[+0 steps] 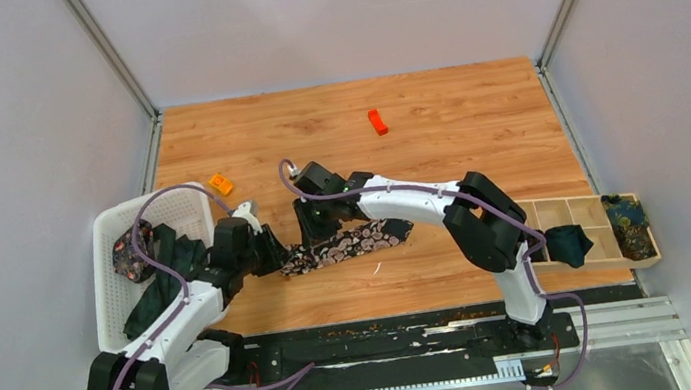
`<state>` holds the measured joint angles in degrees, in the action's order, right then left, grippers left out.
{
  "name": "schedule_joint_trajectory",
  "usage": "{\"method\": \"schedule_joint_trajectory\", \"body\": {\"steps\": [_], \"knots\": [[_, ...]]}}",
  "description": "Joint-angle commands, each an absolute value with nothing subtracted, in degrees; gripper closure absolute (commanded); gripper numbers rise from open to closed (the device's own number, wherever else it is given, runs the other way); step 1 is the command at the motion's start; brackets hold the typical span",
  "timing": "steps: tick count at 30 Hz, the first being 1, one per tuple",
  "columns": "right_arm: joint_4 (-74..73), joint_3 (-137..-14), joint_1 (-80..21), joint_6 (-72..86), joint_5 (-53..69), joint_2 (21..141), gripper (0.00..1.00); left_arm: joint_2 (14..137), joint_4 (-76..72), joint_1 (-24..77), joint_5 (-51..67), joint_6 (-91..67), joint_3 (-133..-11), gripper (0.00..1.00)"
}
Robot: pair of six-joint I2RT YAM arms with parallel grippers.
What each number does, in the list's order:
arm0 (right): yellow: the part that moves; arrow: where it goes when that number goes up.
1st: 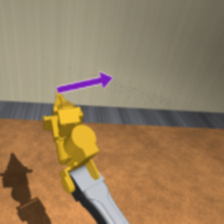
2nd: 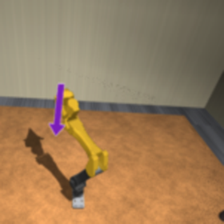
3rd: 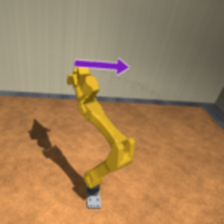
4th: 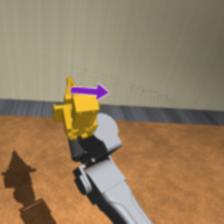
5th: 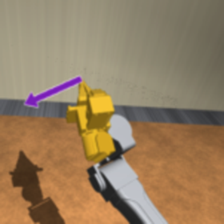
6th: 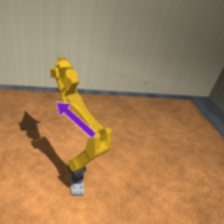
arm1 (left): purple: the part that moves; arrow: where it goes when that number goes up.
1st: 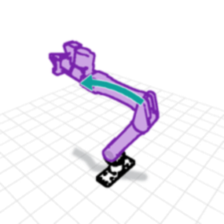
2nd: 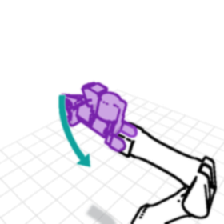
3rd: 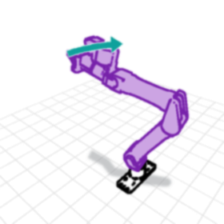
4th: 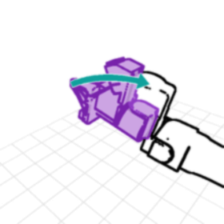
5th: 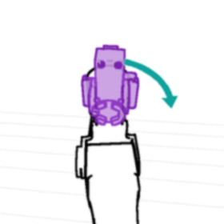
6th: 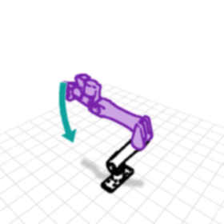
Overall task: Roll the ties
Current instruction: Roll the tie at the center of the board.
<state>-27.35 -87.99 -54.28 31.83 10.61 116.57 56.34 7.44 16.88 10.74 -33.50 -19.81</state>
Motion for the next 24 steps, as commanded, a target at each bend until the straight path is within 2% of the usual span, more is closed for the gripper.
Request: {"method": "schedule_joint_trajectory", "body": {"steps": [1, 17, 24], "knots": [[-25.3, -87.5, -54.1, 31.9, 12.0, 115.7, 0.79, 55.2, 14.9, 17.1, 6.8, -29.8, -24.0, 0.74], [-22.5, -89.2, -55.1, 31.0, 14.9, 120.7, 0.81, 60.9, 26.2, 25.9, -6.2, -29.3, -34.7, 0.74], [-23.1, -83.8, -53.3, 30.2, 12.2, 114.7, 0.82, 65.4, 31.7, 29.8, -11.9, -29.3, -40.3, 0.74]]}}
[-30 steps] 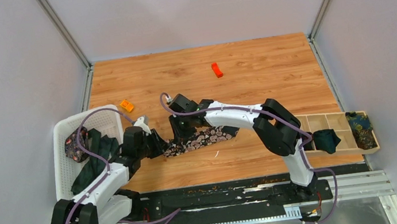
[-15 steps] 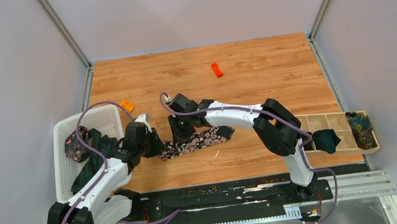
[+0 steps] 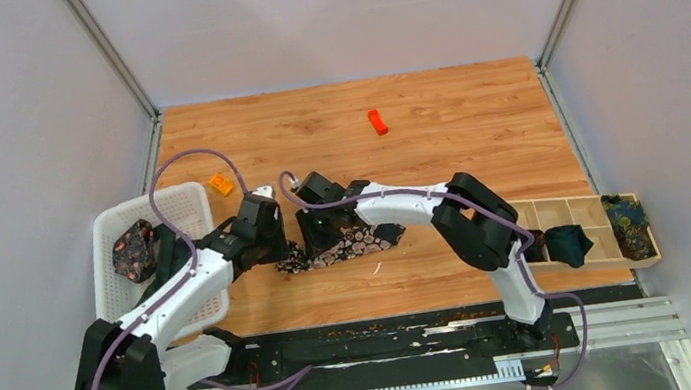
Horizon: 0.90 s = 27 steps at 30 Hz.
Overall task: Roll the ties
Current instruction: Roll the tie at the center of the board.
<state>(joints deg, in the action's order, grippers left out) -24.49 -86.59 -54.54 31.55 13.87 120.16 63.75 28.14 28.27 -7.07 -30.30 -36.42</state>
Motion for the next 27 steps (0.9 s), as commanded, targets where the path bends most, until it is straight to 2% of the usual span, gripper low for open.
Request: {"method": "schedule_joint_trajectory", "body": {"steps": [1, 14, 27], "knots": [[-23.3, -82.8, -52.7, 29.9, 11.8, 113.4, 0.82, 66.0, 32.1, 30.4, -12.5, -29.3, -41.1, 0.74], [-23.6, -68.0, -42.3, 28.4, 7.8, 95.9, 0.81, 74.8, 37.6, 38.1, -21.8, -30.5, -48.1, 0.74], [-25.2, -62.1, -36.4, 27.9, 7.3, 86.0, 0.79, 83.7, 45.3, 44.7, -31.5, -31.8, -55.4, 0.74]]}}
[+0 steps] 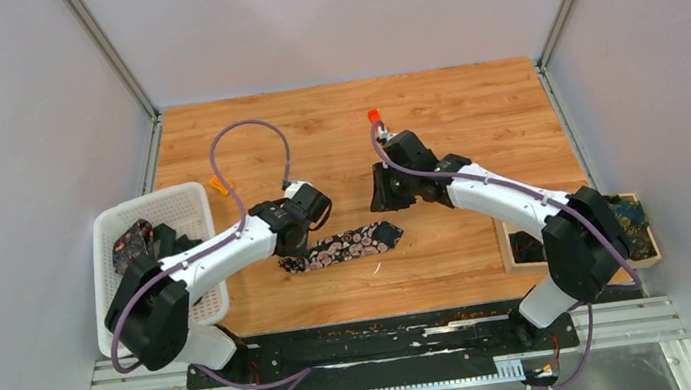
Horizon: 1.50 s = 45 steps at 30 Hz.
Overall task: Roll the ties
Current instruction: Roll the tie at the center of the board.
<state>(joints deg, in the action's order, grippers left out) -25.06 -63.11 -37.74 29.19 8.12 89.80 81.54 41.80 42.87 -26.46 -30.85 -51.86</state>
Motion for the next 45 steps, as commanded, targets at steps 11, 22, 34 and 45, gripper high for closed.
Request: {"method": "schedule_joint_trajectory", "body": {"steps": [11, 22, 34, 45], "knots": [[-26.4, -59.5, -33.4, 27.9, 6.5, 80.4, 0.79, 92.4, 51.1, 49.9, -37.2, -32.9, -61.5, 0.75], [-27.7, -57.6, -30.9, 27.9, 5.4, 75.1, 0.78, 105.6, 56.6, 55.8, -40.0, -33.3, -69.9, 0.75], [-28.5, -57.3, -30.3, 27.6, 5.7, 73.6, 0.78, 111.0, 54.8, 58.1, -35.5, -32.9, -73.8, 0.62], [-28.4, -57.3, -30.4, 28.9, 6.1, 73.7, 0.78, 108.9, 49.9, 58.2, -30.3, -32.7, -73.0, 0.49]]}}
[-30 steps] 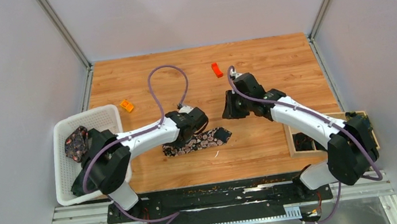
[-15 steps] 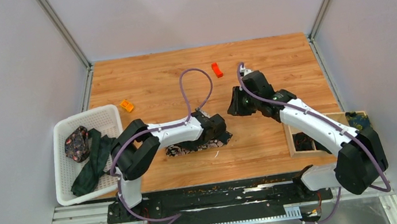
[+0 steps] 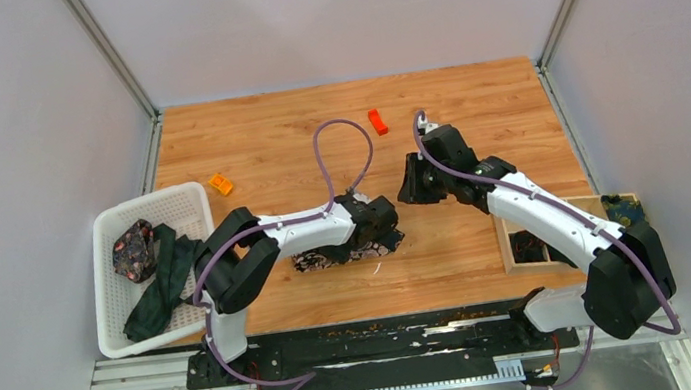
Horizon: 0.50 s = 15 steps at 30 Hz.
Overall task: Roll the ties
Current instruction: Roll the tie at the center of the board.
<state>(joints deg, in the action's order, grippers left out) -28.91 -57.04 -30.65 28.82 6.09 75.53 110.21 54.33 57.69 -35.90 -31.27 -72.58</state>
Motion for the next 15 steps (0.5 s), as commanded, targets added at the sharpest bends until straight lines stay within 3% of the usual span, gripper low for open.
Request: {"method": "schedule_joint_trajectory", "body": {"steps": [1, 15], "knots": [[-28.4, -57.3, -30.4, 28.9, 6.2, 73.8, 0.78, 108.4, 49.5, 58.3, -30.1, -32.8, -72.8, 0.48], [-25.2, -57.9, -31.6, 31.2, 8.7, 76.7, 0.78, 93.5, 45.5, 58.1, -36.7, -33.8, -65.2, 0.26]]}}
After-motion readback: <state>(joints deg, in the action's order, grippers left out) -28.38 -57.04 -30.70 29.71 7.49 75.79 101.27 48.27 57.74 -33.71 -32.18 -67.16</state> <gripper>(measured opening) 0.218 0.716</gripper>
